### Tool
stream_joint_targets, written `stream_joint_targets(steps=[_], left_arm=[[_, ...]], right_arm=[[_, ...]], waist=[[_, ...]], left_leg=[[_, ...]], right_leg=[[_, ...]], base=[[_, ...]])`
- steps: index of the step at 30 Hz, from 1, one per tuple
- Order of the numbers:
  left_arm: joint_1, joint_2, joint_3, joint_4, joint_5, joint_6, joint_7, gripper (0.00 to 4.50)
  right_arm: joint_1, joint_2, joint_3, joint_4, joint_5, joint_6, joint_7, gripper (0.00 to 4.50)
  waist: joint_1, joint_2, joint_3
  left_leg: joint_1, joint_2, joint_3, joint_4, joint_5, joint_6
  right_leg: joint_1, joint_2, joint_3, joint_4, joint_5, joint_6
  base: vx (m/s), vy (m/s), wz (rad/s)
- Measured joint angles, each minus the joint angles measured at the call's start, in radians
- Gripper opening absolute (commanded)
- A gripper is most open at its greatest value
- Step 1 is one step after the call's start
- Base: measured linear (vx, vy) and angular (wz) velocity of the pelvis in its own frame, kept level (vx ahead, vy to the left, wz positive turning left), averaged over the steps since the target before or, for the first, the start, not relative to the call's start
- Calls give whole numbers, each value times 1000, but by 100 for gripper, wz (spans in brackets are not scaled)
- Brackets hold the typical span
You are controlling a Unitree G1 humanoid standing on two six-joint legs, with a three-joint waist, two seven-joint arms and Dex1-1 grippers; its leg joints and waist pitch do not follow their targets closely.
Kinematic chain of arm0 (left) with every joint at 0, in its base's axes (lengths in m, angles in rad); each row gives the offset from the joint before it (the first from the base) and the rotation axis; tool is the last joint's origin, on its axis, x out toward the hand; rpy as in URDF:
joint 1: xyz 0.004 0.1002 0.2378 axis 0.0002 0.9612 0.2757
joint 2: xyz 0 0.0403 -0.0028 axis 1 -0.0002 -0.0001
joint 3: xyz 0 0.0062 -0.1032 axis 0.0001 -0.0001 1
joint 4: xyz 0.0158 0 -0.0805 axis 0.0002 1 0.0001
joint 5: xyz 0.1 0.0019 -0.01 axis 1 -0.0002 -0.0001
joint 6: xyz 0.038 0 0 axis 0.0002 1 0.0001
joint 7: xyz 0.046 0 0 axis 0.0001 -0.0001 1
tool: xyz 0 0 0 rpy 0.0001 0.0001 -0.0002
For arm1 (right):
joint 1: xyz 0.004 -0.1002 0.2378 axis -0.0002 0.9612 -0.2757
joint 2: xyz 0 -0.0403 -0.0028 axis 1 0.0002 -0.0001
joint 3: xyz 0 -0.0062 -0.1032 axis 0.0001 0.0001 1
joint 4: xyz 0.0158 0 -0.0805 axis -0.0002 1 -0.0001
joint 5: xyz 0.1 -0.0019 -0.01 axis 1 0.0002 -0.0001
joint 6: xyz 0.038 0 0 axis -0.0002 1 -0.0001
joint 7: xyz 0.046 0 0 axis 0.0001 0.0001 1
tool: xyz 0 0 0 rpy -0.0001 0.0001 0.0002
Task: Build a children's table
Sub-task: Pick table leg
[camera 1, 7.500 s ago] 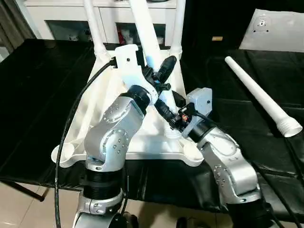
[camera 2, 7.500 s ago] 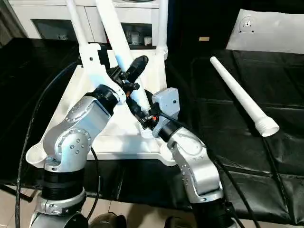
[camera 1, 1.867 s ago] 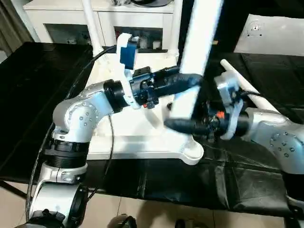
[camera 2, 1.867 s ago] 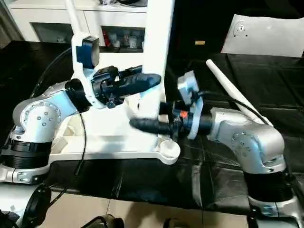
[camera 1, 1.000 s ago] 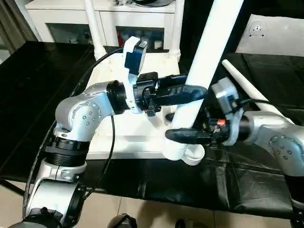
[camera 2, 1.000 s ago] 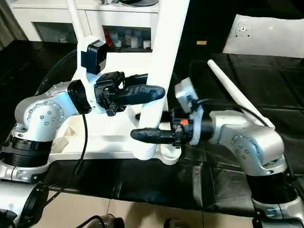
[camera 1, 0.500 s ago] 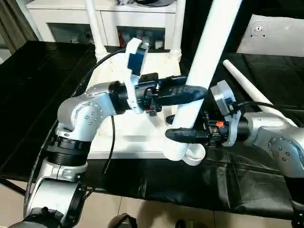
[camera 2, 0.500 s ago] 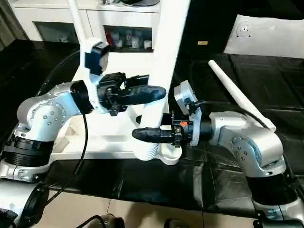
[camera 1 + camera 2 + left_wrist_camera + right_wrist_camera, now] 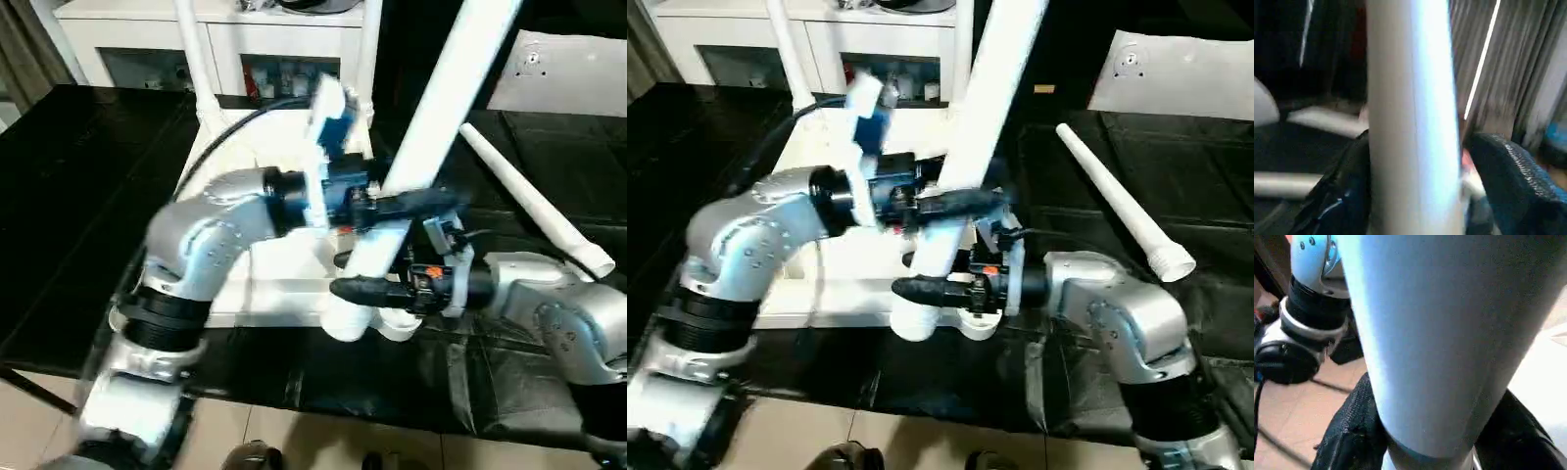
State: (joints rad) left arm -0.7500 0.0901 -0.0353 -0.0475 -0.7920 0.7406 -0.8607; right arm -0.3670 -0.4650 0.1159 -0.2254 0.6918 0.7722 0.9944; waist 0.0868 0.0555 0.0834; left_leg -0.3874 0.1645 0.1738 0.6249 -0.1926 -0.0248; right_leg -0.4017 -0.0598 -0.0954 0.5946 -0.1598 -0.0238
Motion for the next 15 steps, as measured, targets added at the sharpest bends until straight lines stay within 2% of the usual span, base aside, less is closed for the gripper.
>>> stream_joint_targets(steps=[3,6,10,11,13,15], left_arm=[[0,-63,91,5,-108,2,67,366],[0,-128,178,12,-214,-20,130,382],[-5,-179,267,56,-255,-84,248,385],[-5,-173,275,68,-239,-97,266,385],[1,-90,239,90,-111,-125,275,385],[42,38,130,84,61,-176,222,385]], right_arm=[[18,32,-31,-12,37,0,-27,190],[56,82,-92,-23,102,4,-74,189],[85,161,-147,-57,141,-1,-168,189],[90,164,-147,-62,121,-17,-196,189],[101,157,-130,-76,7,-64,-282,189],[116,137,-109,-78,-95,-85,-357,189]], waist=[[0,0,0],[1,0,0],[0,1,-1],[0,1,-1],[-5,1,-1],[-15,4,-2]], left_leg=[[0,0,0,0,0,0],[0,0,0,0,0,0],[0,0,0,0,0,0],[0,0,0,0,0,0],[1,0,0,0,0,0],[2,0,0,-4,1,-1]], right_leg=[[0,0,0,0,0,0],[0,0,0,-1,0,0],[0,0,-1,-1,0,0],[1,0,-1,-2,0,0],[1,0,-1,-2,-1,1],[1,0,-1,-6,-1,2]], base=[[0,0,0],[0,0,0],[0,0,0],[0,0,0],[0,0,0],[0,0,0]])
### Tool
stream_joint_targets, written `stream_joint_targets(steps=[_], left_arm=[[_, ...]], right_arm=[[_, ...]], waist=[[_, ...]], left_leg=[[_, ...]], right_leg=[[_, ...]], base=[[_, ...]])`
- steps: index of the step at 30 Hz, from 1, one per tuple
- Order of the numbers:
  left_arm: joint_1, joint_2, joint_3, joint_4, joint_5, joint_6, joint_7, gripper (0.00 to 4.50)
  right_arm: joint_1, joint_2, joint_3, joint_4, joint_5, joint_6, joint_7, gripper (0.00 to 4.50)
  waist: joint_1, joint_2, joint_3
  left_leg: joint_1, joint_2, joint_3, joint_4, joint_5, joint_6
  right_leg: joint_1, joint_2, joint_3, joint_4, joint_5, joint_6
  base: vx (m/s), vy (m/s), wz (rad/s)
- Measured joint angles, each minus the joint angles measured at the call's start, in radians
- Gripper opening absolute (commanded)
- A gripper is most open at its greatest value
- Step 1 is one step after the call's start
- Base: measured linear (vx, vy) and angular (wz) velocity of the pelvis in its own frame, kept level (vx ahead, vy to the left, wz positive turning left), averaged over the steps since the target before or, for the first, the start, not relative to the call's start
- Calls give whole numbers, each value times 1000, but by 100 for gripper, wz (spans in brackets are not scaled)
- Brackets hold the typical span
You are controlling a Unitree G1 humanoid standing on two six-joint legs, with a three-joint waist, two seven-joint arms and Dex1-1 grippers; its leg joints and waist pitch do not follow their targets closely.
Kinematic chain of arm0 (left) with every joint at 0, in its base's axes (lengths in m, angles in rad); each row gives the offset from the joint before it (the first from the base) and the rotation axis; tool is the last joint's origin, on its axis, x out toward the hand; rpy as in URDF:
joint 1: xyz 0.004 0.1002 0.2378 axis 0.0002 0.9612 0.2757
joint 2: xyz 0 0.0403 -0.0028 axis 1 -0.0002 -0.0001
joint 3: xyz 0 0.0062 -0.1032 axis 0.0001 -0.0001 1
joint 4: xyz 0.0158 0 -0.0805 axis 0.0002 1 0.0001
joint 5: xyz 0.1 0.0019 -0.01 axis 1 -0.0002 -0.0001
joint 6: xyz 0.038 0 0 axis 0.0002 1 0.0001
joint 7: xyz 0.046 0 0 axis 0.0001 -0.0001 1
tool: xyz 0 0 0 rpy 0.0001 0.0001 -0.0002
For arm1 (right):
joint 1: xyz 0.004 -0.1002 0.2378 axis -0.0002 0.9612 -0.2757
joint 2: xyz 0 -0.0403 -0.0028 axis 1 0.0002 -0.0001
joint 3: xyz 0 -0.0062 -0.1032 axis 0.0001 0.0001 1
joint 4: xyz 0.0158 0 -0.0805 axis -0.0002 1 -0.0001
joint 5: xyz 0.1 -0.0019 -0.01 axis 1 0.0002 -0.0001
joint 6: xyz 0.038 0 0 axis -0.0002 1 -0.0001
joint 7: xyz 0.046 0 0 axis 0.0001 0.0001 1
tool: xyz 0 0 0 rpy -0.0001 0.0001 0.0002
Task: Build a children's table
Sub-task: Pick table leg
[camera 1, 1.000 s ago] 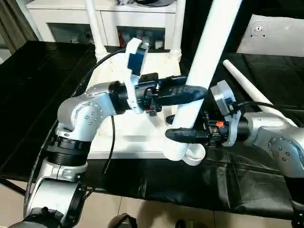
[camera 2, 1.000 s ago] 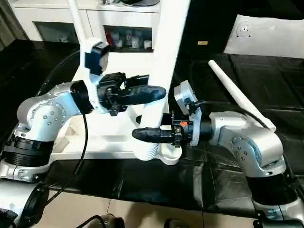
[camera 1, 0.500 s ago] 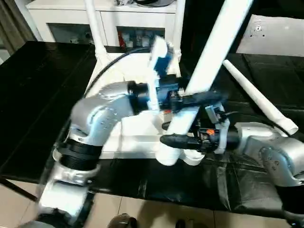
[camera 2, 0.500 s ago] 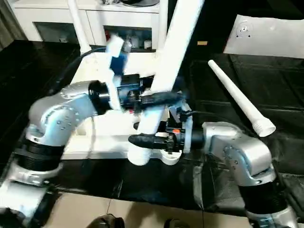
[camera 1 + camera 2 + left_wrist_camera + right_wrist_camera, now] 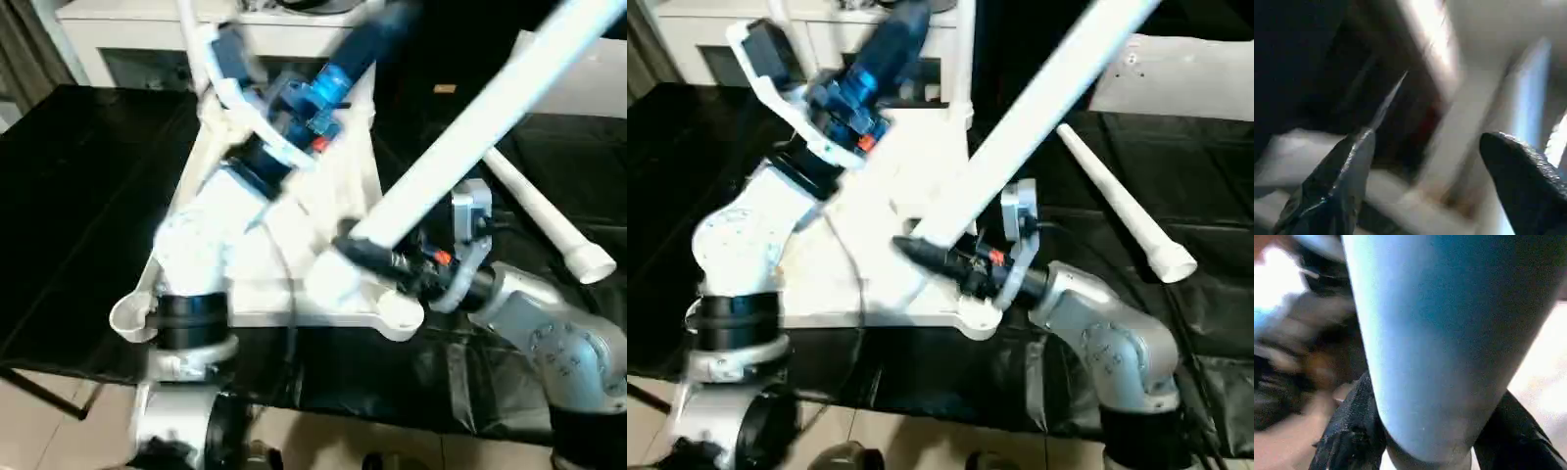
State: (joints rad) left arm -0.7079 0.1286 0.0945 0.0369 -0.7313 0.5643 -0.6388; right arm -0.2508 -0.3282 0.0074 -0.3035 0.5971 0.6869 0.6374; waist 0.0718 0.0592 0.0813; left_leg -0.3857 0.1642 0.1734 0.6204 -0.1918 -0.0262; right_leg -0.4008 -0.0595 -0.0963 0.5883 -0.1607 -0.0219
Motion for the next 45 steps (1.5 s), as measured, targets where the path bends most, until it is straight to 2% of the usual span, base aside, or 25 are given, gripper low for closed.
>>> stream_joint_targets(steps=[3,6,10,12,16,20,26,36,38,39,41,43,45], left_arm=[[83,147,-157,-5,180,-38,-60,385],[129,179,-228,-5,238,-65,-89,385],[193,252,-295,-23,324,-138,-148,385],[260,304,-369,-58,366,-165,-212,367],[318,326,-462,-93,395,-166,-278,346],[321,330,-497,-85,440,-204,-283,313],[316,301,-513,17,503,-237,-252,276],[315,331,-545,49,512,-148,-312,206],[315,331,-549,51,528,-156,-310,196],[313,331,-556,63,551,-176,-306,173],[311,330,-565,79,575,-196,-303,173],[302,330,-571,91,580,-201,-307,168],[301,330,-571,95,580,-201,-309,140]], right_arm=[[28,-3,4,0,-99,-22,-104,189],[34,-3,5,-3,-151,-28,-176,189],[92,8,10,-17,-218,-54,-251,189],[141,38,13,-35,-267,-88,-307,189],[152,46,9,-39,-280,-111,-324,189],[174,52,10,-43,-267,-119,-311,189],[182,63,32,-50,-255,-123,-297,189],[181,58,42,-51,-255,-133,-280,189],[181,56,42,-51,-256,-133,-280,189],[180,54,43,-51,-256,-134,-279,189],[180,50,42,-51,-256,-135,-279,189],[180,50,43,-51,-256,-136,-278,189],[180,50,43,-51,-257,-139,-277,189]], waist=[[-11,5,0],[-13,6,-1],[-16,18,-9],[-18,22,-12],[-23,23,-12],[-31,23,-13],[-48,24,-13],[-40,25,-14],[-40,25,-14],[-40,26,-14],[-40,26,-14],[-40,26,-15],[-40,26,-15]], left_leg=[[-1,-1,0,-5,0,0],[-4,-2,0,-7,-1,1],[-3,-2,0,-11,-3,2],[-1,-2,1,-15,-3,1],[1,-2,1,-15,-1,0],[3,-2,1,-14,-1,-1],[5,-2,1,-13,0,-2],[3,-2,1,-14,0,-2],[3,-2,1,-14,0,-2],[3,-2,1,-14,0,-2],[3,-2,1,-14,0,-2],[4,-2,1,-14,0,-2],[4,-2,1,-13,0,-2]], right_leg=[[1,0,0,-7,2,4],[0,0,1,-10,4,3],[0,0,1,-10,4,-1],[0,0,1,-10,1,-2],[0,0,1,-10,-1,2],[3,0,1,-10,-1,2],[4,0,1,-10,0,2],[3,0,1,-10,1,1],[3,0,1,-10,1,1],[3,0,1,-10,1,1],[3,0,1,-10,1,1],[4,0,1,-10,1,1],[4,0,1,-10,1,1]], base=[[0,0,0],[0,0,0],[0,0,0],[0,0,0],[0,0,0],[0,0,0],[0,0,0],[0,0,0],[0,0,0],[0,0,0],[0,0,0],[0,0,0],[0,0,0]])
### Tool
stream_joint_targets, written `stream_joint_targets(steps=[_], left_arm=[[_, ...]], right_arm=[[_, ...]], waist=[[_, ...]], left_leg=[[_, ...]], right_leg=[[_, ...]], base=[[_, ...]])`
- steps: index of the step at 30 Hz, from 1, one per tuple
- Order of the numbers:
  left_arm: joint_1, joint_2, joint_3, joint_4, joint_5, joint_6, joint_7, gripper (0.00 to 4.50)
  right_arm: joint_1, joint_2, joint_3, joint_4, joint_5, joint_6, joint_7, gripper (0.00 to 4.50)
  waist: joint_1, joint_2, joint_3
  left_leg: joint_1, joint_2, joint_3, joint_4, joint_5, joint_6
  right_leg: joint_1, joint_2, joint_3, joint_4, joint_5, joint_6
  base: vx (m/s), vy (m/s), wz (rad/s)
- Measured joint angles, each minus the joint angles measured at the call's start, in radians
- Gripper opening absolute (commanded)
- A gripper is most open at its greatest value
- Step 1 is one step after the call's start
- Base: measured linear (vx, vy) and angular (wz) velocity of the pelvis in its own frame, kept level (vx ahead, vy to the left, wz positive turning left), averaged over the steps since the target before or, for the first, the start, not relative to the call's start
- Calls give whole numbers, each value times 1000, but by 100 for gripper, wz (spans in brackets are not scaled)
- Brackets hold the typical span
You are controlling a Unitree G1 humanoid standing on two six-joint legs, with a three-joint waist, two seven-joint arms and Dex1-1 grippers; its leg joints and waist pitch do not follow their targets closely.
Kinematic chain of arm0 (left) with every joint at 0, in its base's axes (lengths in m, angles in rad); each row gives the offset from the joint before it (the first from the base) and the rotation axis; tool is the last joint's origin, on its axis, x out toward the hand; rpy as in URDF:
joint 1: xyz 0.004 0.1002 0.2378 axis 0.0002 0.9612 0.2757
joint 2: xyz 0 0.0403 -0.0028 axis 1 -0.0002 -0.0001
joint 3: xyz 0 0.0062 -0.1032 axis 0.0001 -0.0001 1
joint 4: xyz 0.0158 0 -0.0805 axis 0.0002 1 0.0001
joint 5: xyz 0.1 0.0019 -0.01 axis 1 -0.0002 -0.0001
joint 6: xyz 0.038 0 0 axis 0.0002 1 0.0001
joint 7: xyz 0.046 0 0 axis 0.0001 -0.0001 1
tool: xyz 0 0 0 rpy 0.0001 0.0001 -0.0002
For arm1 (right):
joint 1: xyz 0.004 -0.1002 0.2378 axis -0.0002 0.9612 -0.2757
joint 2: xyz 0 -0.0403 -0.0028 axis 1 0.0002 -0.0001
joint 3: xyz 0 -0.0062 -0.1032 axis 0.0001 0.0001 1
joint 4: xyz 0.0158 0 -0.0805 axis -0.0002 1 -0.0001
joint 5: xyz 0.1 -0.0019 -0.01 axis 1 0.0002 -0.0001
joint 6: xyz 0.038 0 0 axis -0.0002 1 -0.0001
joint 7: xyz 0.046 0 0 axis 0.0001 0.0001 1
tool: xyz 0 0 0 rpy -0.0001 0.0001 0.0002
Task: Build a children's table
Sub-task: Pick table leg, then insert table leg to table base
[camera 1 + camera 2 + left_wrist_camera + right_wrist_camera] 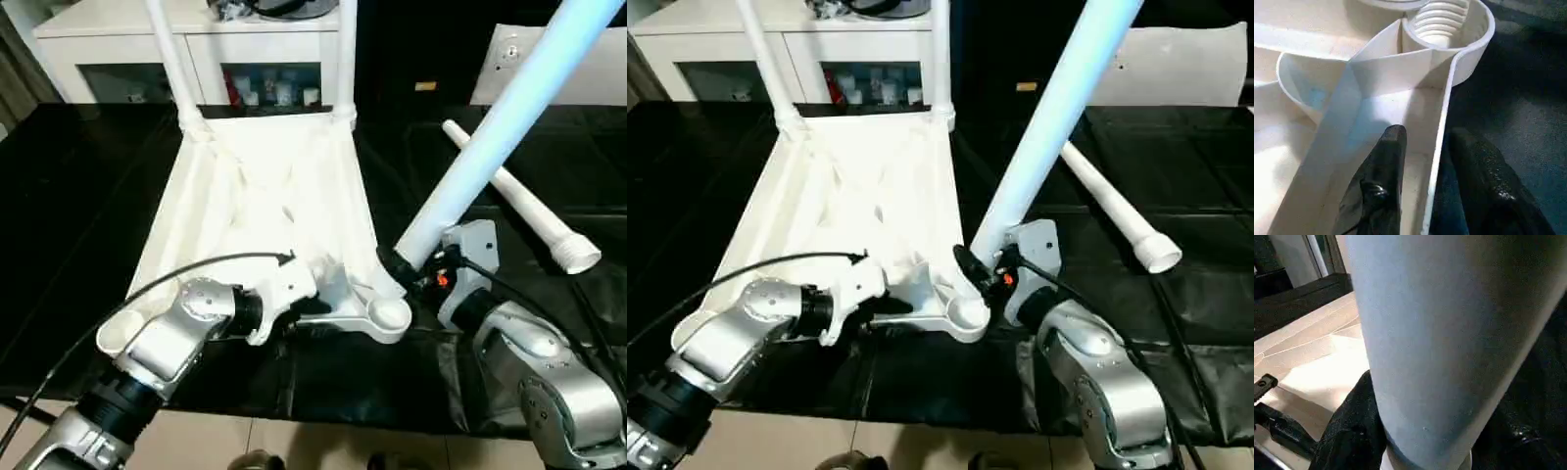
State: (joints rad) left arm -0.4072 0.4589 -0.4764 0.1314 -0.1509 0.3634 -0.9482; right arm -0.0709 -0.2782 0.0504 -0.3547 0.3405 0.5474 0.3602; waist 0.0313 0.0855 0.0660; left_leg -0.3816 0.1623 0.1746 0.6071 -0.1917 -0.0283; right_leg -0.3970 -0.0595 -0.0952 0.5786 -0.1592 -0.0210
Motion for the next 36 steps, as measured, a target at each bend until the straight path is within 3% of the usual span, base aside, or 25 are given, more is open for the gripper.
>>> stream_joint_targets(steps=[12,14,17,21,24,27,32,36], left_arm=[[-48,-27,3,87,0,-16,-49,47],[-66,-40,7,118,0,-19,-45,47],[-95,-45,30,184,3,-28,-11,14],[-116,-32,58,230,30,-40,12,4],[-122,-23,74,243,38,-40,37,4],[-122,-17,87,247,38,-41,38,0],[-103,2,85,260,50,-156,-10,0],[-82,1,85,258,63,-215,-21,0]], right_arm=[[-5,-20,3,0,0,-10,35,189],[-16,-20,7,0,0,-11,42,189],[-35,-22,10,1,2,-11,58,189],[-49,-30,9,11,1,-13,62,189],[-68,-30,9,33,-7,-15,62,189],[-84,-30,8,46,-12,-16,62,189],[-111,-24,8,76,-13,-14,62,189],[-127,-6,22,105,-37,-103,75,189]], waist=[[1,3,-3],[0,4,-3],[-16,2,-3],[-46,1,-3],[-56,1,-3],[-50,0,-3],[-33,-1,-2],[-18,-1,-2]], left_leg=[[0,0,0,1,0,0],[-1,0,0,2,0,1],[-1,0,0,3,1,1],[-2,0,0,3,1,1],[-2,0,0,3,1,1],[-2,0,-1,2,0,1],[-4,0,-1,2,0,2],[-4,0,-1,2,-1,2]], right_leg=[[1,0,0,0,1,0],[0,0,0,0,2,0],[-1,0,0,0,3,1],[-2,0,0,0,3,1],[-4,0,0,0,4,0],[-5,0,-1,0,4,0],[-6,0,-1,0,4,0],[-6,0,-1,0,4,0]], base=[[0,0,0],[0,0,0],[0,0,0],[0,0,0],[0,0,0],[0,0,0],[0,0,0],[0,0,0]])
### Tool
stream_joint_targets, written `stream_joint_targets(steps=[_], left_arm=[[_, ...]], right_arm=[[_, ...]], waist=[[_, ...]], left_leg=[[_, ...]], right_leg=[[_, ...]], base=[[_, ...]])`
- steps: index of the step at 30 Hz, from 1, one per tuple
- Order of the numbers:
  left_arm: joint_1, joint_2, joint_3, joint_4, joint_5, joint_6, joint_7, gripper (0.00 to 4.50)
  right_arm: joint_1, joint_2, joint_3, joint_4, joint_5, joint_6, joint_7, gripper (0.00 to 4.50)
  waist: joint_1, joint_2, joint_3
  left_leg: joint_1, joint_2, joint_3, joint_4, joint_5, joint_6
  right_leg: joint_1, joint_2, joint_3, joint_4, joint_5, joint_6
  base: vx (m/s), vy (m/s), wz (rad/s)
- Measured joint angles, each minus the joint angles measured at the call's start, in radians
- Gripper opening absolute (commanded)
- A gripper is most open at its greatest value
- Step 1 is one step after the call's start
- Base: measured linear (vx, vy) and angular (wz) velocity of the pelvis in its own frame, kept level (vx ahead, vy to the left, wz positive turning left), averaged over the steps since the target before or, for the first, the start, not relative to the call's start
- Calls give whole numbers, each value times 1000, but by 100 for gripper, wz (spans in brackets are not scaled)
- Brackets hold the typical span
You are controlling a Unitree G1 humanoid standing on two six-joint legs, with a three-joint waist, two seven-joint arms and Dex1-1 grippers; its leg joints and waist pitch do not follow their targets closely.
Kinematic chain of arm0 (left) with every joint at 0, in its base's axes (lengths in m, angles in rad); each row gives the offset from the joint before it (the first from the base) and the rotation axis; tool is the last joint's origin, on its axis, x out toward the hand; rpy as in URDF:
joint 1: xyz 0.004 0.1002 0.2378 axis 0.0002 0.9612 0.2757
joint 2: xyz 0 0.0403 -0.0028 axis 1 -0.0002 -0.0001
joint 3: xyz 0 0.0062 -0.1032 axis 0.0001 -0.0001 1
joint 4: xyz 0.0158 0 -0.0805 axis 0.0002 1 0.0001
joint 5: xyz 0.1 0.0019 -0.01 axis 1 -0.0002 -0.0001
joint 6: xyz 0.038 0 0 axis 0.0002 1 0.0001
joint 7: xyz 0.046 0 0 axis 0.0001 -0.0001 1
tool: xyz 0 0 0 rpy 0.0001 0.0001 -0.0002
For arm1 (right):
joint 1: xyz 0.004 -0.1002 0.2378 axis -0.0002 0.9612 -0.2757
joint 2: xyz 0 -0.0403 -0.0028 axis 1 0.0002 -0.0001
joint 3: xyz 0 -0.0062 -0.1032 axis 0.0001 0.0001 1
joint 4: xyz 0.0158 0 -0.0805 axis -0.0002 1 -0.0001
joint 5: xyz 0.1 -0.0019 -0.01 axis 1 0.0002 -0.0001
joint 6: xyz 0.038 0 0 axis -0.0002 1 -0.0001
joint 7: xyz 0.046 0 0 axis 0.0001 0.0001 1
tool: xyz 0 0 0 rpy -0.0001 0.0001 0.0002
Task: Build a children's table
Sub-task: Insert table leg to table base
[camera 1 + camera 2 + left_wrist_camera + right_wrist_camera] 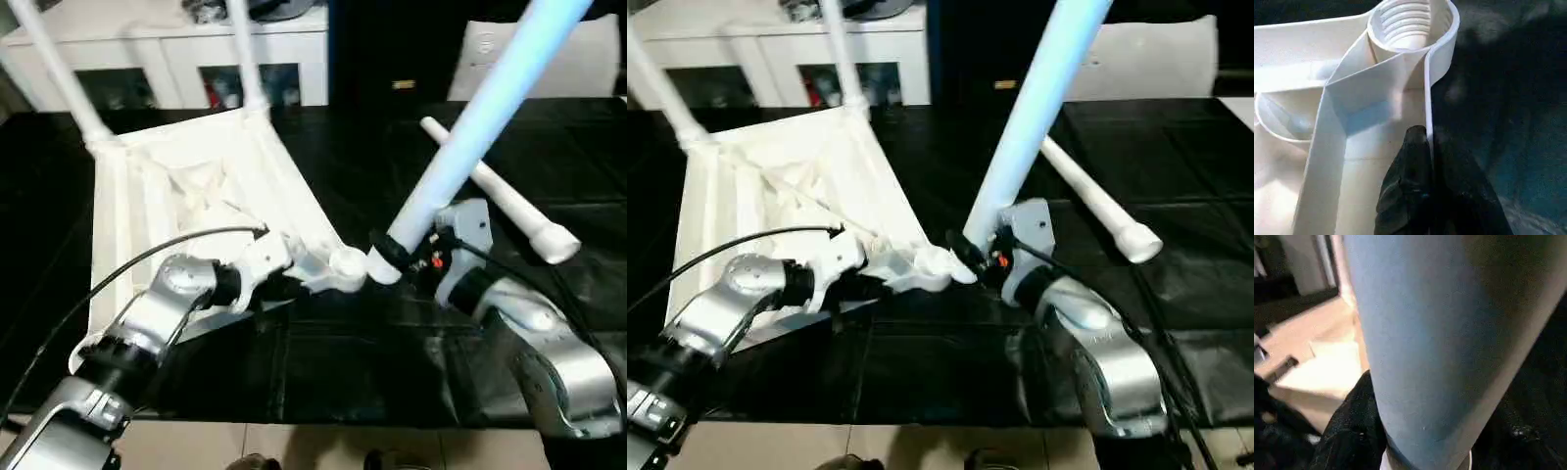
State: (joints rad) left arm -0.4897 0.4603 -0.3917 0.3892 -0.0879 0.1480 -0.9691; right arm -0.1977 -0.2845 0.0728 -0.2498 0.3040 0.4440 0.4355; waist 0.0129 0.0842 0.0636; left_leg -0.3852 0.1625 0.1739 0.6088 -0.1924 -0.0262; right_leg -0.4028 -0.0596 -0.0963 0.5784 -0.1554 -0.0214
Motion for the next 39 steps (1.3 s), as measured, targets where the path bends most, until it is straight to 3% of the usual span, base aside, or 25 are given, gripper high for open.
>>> stream_joint_targets(steps=[2,6,14,19,22,29,39], left_arm=[[2,-1,0,0,2,-7,-2,0],[9,4,0,4,3,-39,-25,0],[28,30,4,11,-1,-120,-121,0],[33,35,6,7,-6,-119,-137,0],[34,34,8,7,-4,-118,-138,0],[34,28,17,13,4,-119,-143,0],[33,25,21,19,10,-126,-151,0]], right_arm=[[-7,2,13,0,-2,-2,2,189],[-28,-4,18,19,19,69,33,189],[-43,-20,53,67,55,75,128,189],[-46,-39,60,78,51,80,162,189],[-56,-75,92,71,46,97,188,189],[-59,-67,103,80,23,78,196,189],[-125,-82,146,159,-6,71,244,189]], waist=[[3,0,0],[7,-1,1],[29,-1,1],[30,-2,1],[30,-2,1],[28,-2,2],[26,-3,2]], left_leg=[[0,0,0,0,0,0],[1,0,0,1,0,0],[1,0,0,0,0,0],[1,0,1,0,0,0],[2,0,1,0,0,0],[2,0,1,0,0,0],[2,0,1,0,0,0]], right_leg=[[0,0,0,0,0,0],[1,0,1,0,0,0],[1,-1,0,0,0,0],[1,-1,1,0,0,0],[1,-1,1,1,0,0],[1,-1,1,1,0,0],[2,-1,1,1,0,0]], base=[[0,0,0],[0,0,0],[0,0,0],[0,0,0],[0,0,0],[0,0,0],[0,0,0]])
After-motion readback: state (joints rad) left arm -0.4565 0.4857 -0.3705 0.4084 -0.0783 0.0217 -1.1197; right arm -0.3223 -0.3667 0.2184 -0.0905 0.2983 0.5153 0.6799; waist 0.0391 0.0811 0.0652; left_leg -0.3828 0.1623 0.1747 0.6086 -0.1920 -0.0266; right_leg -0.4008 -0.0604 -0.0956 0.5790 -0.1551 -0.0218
